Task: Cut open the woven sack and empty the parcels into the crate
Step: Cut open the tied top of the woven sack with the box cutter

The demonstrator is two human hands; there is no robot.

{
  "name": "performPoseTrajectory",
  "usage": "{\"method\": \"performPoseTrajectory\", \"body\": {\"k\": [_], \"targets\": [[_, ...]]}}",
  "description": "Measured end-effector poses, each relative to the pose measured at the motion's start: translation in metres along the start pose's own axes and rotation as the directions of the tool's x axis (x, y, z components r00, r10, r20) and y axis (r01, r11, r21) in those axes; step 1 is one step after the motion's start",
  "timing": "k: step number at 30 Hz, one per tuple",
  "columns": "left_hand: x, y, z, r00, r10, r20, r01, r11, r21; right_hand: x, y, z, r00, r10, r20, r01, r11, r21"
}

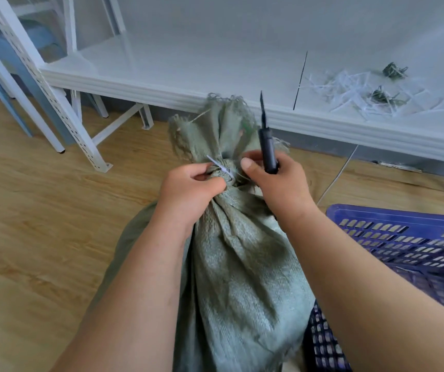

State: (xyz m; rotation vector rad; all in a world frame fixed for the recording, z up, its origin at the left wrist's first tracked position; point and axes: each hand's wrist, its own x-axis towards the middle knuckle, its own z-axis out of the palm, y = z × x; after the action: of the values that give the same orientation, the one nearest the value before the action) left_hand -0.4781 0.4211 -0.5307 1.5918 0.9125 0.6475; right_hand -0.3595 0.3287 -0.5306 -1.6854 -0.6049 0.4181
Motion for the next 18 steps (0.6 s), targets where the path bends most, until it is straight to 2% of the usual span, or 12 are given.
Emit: {"method": "performPoseTrajectory", "body": {"k": [4, 7, 9, 12, 15, 18], "targets": [[0.004, -0.002, 0.001, 0.999, -0.025, -0.022, 0.024, 0.998, -0.052, 0.0, -0.003, 0.001, 0.997, -0.055, 0.063, 0.062, 0.991, -0.116], [0.004, -0.001, 0.0, 1.0, -0.029, -0.008, 0.029, 0.999, -0.035, 0.003, -0.004, 0.002, 0.993, -0.099, 0.061, 0.112, 0.958, -0.266], [0.004, 0.001, -0.002, 0.999, -0.045, -0.009, 0.045, 0.999, -0.002, 0.007, -0.007, 0.003, 0.993, -0.117, 0.033, 0.121, 0.949, -0.292], [0.002, 0.004, -0.003, 0.999, -0.013, 0.031, 0.011, 0.998, 0.057, 0.02, -0.015, 0.001, 0.997, -0.059, -0.044, 0.049, 0.98, -0.195], [-0.004, 0.008, -0.002, 0.997, 0.036, 0.067, -0.042, 0.995, 0.092, 0.031, -0.018, 0.003, 0.999, 0.04, 0.021, -0.032, 0.956, -0.293], [-0.007, 0.011, -0.006, 0.986, 0.137, 0.094, -0.15, 0.978, 0.143, 0.034, -0.018, 0.008, 0.979, 0.188, 0.082, -0.158, 0.946, -0.282]]}}
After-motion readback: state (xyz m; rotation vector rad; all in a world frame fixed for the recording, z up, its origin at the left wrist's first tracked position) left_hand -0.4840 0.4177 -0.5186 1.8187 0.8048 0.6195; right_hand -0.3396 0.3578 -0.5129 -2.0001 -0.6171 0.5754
